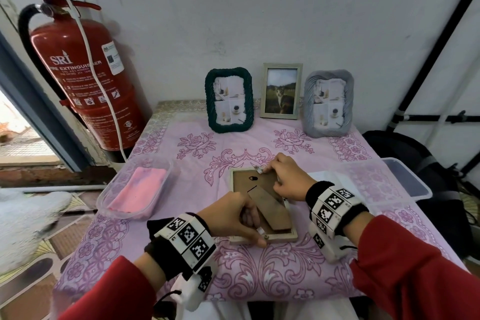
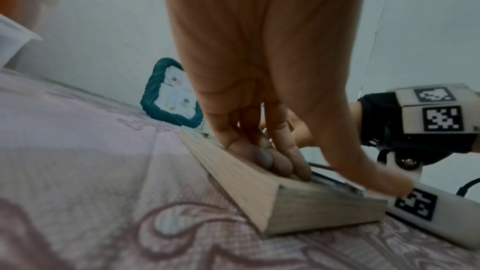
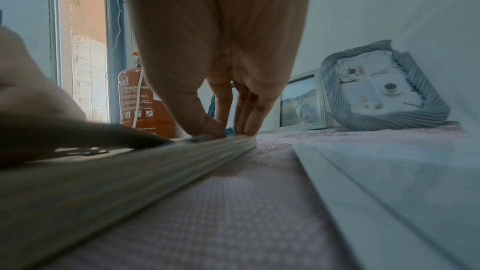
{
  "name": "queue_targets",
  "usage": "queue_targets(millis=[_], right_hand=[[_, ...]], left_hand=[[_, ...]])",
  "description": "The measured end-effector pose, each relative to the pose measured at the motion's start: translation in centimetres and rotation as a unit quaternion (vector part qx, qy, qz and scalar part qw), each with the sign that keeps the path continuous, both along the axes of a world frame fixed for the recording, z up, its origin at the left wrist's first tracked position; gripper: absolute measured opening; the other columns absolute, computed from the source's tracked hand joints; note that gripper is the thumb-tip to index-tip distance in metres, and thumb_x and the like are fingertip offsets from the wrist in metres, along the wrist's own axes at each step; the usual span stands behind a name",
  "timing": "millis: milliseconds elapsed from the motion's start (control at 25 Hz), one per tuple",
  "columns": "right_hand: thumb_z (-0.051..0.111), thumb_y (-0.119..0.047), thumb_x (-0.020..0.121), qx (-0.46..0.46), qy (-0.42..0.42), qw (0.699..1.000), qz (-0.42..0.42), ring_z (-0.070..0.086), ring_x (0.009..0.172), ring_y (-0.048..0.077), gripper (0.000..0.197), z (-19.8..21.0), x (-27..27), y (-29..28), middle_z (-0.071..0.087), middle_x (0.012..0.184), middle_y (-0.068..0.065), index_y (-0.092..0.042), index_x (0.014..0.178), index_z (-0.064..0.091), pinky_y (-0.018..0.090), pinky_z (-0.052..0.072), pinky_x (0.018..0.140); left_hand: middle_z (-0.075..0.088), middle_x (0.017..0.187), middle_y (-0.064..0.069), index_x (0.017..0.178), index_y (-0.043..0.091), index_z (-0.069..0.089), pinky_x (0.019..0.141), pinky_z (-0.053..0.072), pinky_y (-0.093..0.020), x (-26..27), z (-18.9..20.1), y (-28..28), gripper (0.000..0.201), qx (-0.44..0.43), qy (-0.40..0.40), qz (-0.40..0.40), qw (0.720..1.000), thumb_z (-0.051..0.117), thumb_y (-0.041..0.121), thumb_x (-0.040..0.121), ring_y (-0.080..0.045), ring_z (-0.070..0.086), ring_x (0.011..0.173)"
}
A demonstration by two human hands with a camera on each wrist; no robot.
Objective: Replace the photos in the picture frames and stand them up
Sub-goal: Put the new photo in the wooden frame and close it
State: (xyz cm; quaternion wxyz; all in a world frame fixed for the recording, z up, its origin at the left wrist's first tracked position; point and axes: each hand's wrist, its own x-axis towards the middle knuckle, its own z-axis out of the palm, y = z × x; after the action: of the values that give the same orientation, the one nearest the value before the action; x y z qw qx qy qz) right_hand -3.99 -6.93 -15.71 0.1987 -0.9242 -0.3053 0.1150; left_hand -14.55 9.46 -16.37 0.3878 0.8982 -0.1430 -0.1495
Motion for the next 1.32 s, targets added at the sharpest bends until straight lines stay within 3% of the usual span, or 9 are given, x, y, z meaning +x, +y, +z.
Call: queue_targets(millis=[280, 520, 760, 880, 960, 1080, 1200, 1320], right_hand=[[0.048, 0.003, 0.08, 0.006, -0.004, 1.0, -0.009, 0.038, 0.117, 0.023, 0.043, -0.3, 0.2, 0.1, 0.041, 0.121, 0.011, -0.009, 0.12, 0.056, 0.025, 0.037, 0.096], [0.049, 0.004, 0.079, 0.012, 0.001, 1.0, -0.006, 0.037, 0.117, 0.024, 0.043, -0.3, 0.2, 0.1, 0.041, 0.12, 0.011, -0.011, 0.119, 0.058, 0.027, 0.037, 0.098], [0.048, 0.004, 0.08, 0.002, -0.005, 1.0, -0.006, 0.036, 0.117, 0.024, 0.044, -0.3, 0.0, 0.2, 0.04, 0.122, 0.01, -0.012, 0.12, 0.057, 0.028, 0.037, 0.097], [0.047, 0.003, 0.081, -0.002, -0.003, 1.0, -0.007, 0.036, 0.118, 0.025, 0.044, -0.2, -0.1, 0.1, 0.041, 0.124, 0.011, -0.012, 0.122, 0.056, 0.028, 0.035, 0.098], [0.048, 0.001, 0.083, -0.006, 0.004, 1.0, -0.008, 0.036, 0.121, 0.025, 0.043, 0.0, -0.2, 0.1, 0.042, 0.126, 0.011, -0.009, 0.125, 0.054, 0.027, 0.033, 0.101], [0.05, -0.002, 0.084, 0.009, 0.025, 1.0, -0.015, 0.038, 0.124, 0.025, 0.045, 0.5, -0.5, 0.2, 0.043, 0.129, 0.013, -0.007, 0.129, 0.048, 0.027, 0.033, 0.103], [0.051, -0.003, 0.084, 0.042, 0.018, 0.999, -0.011, 0.042, 0.119, 0.024, 0.041, 0.7, -1.5, 0.5, 0.045, 0.123, 0.013, -0.01, 0.125, 0.053, 0.025, 0.034, 0.097], [0.052, -0.004, 0.085, 0.046, 0.029, 0.998, 0.019, 0.045, 0.112, 0.021, 0.033, 0.4, -2.8, 0.8, 0.046, 0.118, 0.011, -0.012, 0.116, 0.06, 0.019, 0.032, 0.087]], left_hand=[[0.061, 0.065, 0.011, 0.083, 0.004, 0.072, 0.057, 0.041, -0.006, -0.5, -0.6, 0.4, 0.028, -0.054, -0.011, 0.006, 0.998, 0.087, 0.015, 0.062, 0.007, 0.056, 0.058], [0.069, 0.086, -0.007, 0.094, 0.0, 0.072, 0.062, 0.041, -0.004, -0.6, -0.6, 0.3, 0.032, -0.072, -0.018, -0.013, 0.997, 0.083, 0.009, 0.066, 0.011, 0.057, 0.064], [0.065, 0.082, 0.011, 0.095, 0.001, 0.073, 0.064, 0.04, -0.001, -0.8, -0.4, 0.2, 0.033, -0.07, -0.028, -0.011, 0.997, 0.083, 0.01, 0.065, 0.015, 0.057, 0.067], [0.065, 0.077, 0.013, 0.091, 0.008, 0.073, 0.062, 0.042, -0.005, -0.9, 0.1, 0.4, 0.027, -0.051, -0.055, 0.042, 0.996, 0.083, 0.019, 0.068, 0.008, 0.058, 0.065], [0.063, 0.073, 0.013, 0.088, 0.014, 0.072, 0.06, 0.041, -0.006, -0.5, 0.4, 1.0, 0.017, -0.034, -0.1, 0.131, 0.986, 0.078, 0.023, 0.075, 0.001, 0.056, 0.065], [0.063, 0.08, 0.004, 0.1, 0.014, 0.064, 0.069, 0.042, -0.015, 0.0, 0.3, 2.1, 0.021, 0.011, -0.124, 0.262, 0.957, 0.069, 0.024, 0.082, -0.009, 0.056, 0.075], [0.061, 0.103, -0.007, 0.119, 0.008, 0.056, 0.084, 0.046, -0.026, -0.1, -0.8, 2.6, 0.046, 0.094, -0.044, 0.276, 0.956, 0.066, 0.036, 0.083, -0.018, 0.057, 0.095], [0.057, 0.103, -0.007, 0.118, 0.009, 0.059, 0.092, 0.047, -0.032, -0.4, -1.5, 2.5, 0.048, 0.109, -0.027, 0.275, 0.955, 0.068, 0.038, 0.081, -0.021, 0.055, 0.101]])
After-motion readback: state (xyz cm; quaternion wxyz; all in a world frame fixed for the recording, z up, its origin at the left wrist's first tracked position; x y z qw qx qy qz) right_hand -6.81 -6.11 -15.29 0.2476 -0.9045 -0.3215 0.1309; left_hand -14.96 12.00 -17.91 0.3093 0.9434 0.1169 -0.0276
